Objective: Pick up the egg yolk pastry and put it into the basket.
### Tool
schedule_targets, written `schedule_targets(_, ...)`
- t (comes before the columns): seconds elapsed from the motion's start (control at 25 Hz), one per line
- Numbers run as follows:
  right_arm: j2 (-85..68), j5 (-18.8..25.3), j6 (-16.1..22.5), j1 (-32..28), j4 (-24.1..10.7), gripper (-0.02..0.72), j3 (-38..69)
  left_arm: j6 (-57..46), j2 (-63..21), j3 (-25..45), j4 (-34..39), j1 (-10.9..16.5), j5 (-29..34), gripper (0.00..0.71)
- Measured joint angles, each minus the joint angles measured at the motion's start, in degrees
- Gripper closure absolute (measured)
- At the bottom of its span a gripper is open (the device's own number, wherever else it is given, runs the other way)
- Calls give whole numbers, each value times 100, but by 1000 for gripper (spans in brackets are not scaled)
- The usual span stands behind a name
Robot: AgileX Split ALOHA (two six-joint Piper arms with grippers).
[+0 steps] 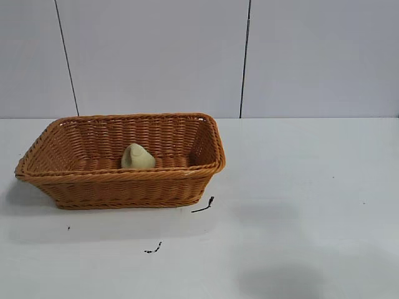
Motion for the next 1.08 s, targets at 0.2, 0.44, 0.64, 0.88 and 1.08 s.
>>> schedule_targets(0.2,-1168,5,0,0,5,10,5,0,0,0,0,0,0,14)
schedule_targets(0.44,-1307,5,0,0,5,10,5,0,0,0,0,0,0,14)
schedule_targets(0.64,-1307,5,0,0,5,10,5,0,0,0,0,0,0,14)
schedule_targets(0.88,-1307,5,0,0,5,10,5,0,0,0,0,0,0,14)
schedule_targets(1.08,-1307,5,0,0,5,10,5,0,0,0,0,0,0,14)
